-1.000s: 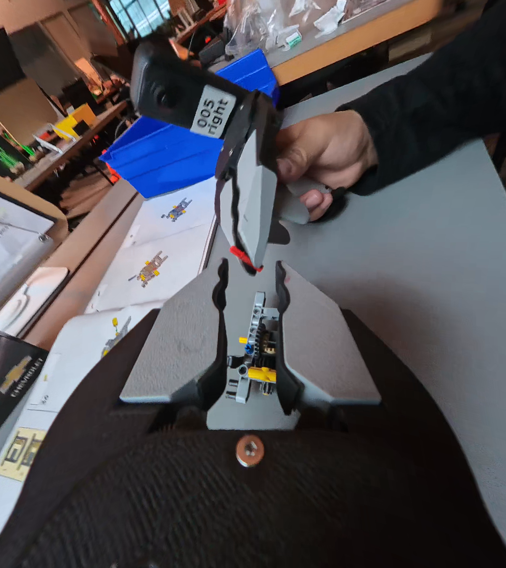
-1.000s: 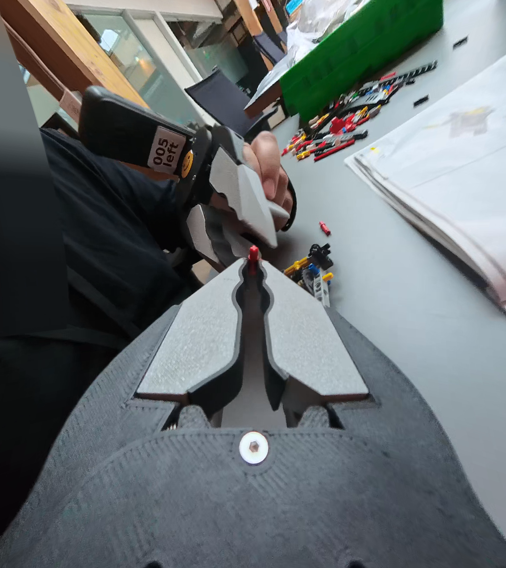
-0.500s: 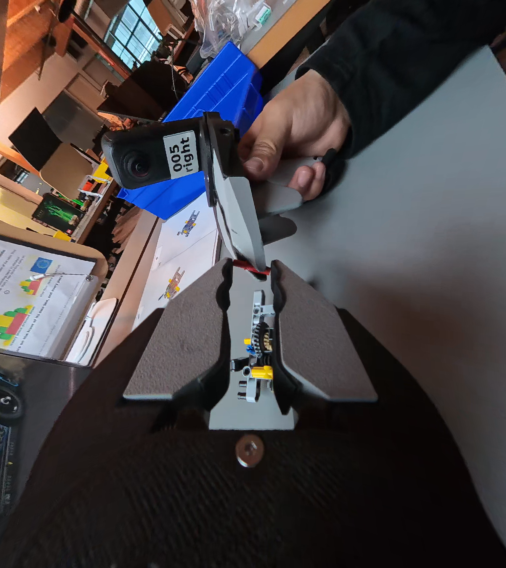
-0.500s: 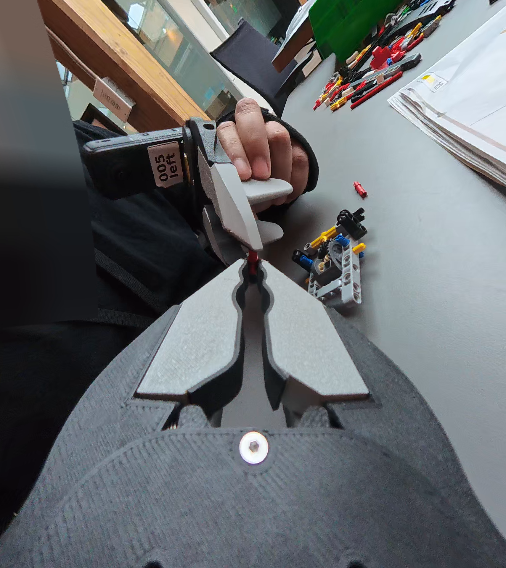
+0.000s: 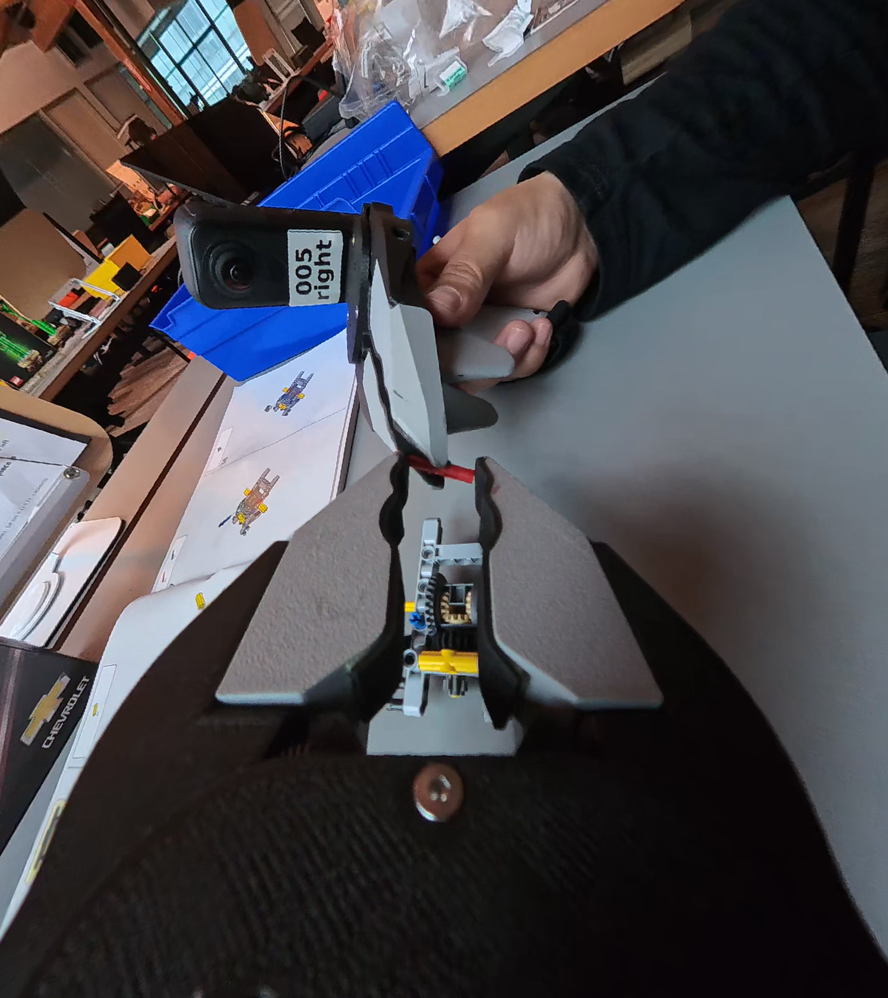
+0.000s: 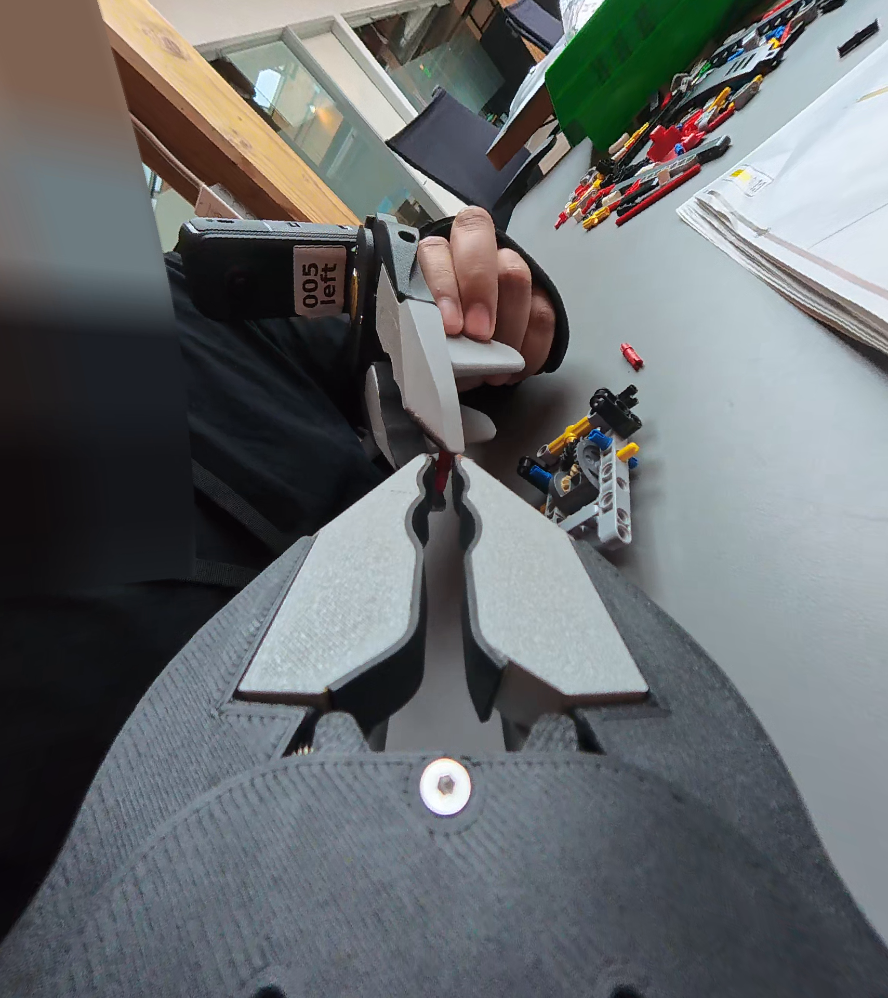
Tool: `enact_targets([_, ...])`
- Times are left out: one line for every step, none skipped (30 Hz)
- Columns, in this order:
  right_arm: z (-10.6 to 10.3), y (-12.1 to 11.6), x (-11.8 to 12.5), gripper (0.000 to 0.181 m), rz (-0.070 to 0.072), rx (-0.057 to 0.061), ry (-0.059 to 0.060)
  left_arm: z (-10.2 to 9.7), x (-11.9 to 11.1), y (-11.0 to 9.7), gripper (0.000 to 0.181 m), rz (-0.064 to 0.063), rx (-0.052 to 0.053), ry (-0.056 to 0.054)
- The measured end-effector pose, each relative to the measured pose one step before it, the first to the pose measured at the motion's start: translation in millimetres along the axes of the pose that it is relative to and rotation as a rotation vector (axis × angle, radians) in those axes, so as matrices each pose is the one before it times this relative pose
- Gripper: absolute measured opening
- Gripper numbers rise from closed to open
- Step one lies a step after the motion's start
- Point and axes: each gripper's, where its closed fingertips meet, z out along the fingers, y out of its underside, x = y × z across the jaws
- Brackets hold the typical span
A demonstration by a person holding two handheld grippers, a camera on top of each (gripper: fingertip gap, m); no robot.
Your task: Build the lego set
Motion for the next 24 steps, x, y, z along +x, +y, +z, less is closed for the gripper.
enact_targets([0.28,-0.18,-0.09,0.002,-0.0003,0.0010,0.0001,-0.02,-0.42,-0.09,0.022,-0.0015,0.0009,-0.0022])
enact_targets([0.16,-0.19,0.01,0.002,-0.0031,0.0011,0.0023,-0.19,-0.17,-0.12,0.022,-0.0012,0.0009,0.0000])
enact_targets([0.06,-0.17,0.11,0.002,-0.0070,0.0008,0.0049,-0.10,-0.17,0.06,0.022,-0.0028,0.0008,0.0002])
enact_targets([0.00,-0.41,0.18,0.002,-0.0075,0.0011,0.0058,-0.11,-0.33,-0.06,0.022,-0.0027,0.0011,-0.0005])
enact_targets([-0.16,-0.38,0.57,0.002,-0.0049,0.0020,0.0068,0.03,-0.55,0.19,0.022,-0.0034,-0.0003,-0.0021])
enact_targets([-0.26,-0.49,0.87,0.002,-0.0035,0.0026,0.0084,0.34,-0.60,0.55,0.022,-0.0055,-0.0017,-0.0026])
enact_targets([-0.55,-0.74,1.12,0.002,-0.0041,0.0046,0.0098,0.42,-0.97,0.93,0.022,-0.0081,-0.0023,-0.0038])
enact_targets([-0.86,-1.05,1.48,0.002,-0.0052,0.0065,0.0123,0.82,-2.01,1.59,0.023,-0.0121,-0.0066,-0.0091])
enact_targets([-1.06,-1.38,1.51,0.002,-0.0070,0.0080,0.0136,0.97,-3.16,1.74,0.026,-0.0192,-0.0075,-0.0132])
enact_targets([-1.46,-2.17,1.40,0.001,-0.0116,0.0123,0.0149,1.11,-1.56,2.05,0.032,-0.0287,-0.0083,0.0013])
enact_targets([-1.66,-2.72,1.77,0.002,-0.0180,0.0158,0.0202,1.49,-0.90,2.40,0.037,-0.0400,-0.0094,0.0101])
enact_targets([-1.88,-3.05,1.72,0.002,-0.0240,0.0164,0.0227,1.24,-2.13,2.43,0.040,-0.0451,-0.0121,0.0044])
enact_targets([-2.00,-3.66,1.13,0.002,-0.0310,0.0192,0.0214,0.58,-2.71,0.97,0.042,-0.0439,-0.0040,0.0021])
enact_targets([-2.03,-4.34,0.58,0.002,-0.0377,0.0235,0.0203,0.03,-1.81,-0.26,0.042,-0.0454,0.0046,0.0092])
enact_targets([-1.58,-3.83,0.29,0.002,-0.0376,0.0210,0.0185,-0.08,-0.27,-0.63,0.041,-0.0468,0.0071,0.0201])
enact_targets([-0.85,-2.65,-0.27,0.002,-0.0316,0.0138,0.0116,0.02,1.95,-0.86,0.035,-0.0448,0.0078,0.0325])
enact_targets([0.10,-1.62,-1.17,0.002,-0.0250,0.0084,0.0027,0.31,1.82,-0.95,0.031,-0.0419,0.0072,0.0298])
enact_targets([0.61,-0.94,-1.08,0.001,-0.0200,0.0052,0.0014,0.27,-0.56,-1.39,0.029,-0.0379,0.0079,0.0099])
enact_targets([1.15,-0.33,-0.53,0.001,-0.0169,0.0017,0.0038,-0.27,0.29,-2.27,0.028,-0.0280,0.0121,0.0121])
enact_targets([1.40,0.23,-0.73,0.001,-0.0135,-0.0019,0.0010,-0.49,0.82,-2.31,0.028,-0.0222,0.0137,0.0123])
enact_targets([1.35,0.22,-1.01,0.001,-0.0103,-0.0030,-0.0029,-0.72,0.52,-2.22,0.028,-0.0182,0.0130,0.0083])
enact_targets([0.97,-0.15,-0.74,0.001,-0.0100,-0.0002,-0.0008,-0.71,0.09,-1.59,0.026,-0.0162,0.0098,0.0051])
enact_targets([0.56,-0.91,-0.61,0.001,-0.0135,0.0055,0.0018,-0.38,-0.80,-0.15,0.024,-0.0176,0.0026,0.0023])
enact_targets([0.03,-1.57,-0.80,0.001,-0.0167,0.0092,0.0014,-0.06,-1.52,1.08,0.019,-0.0198,-0.0047,0.0002])
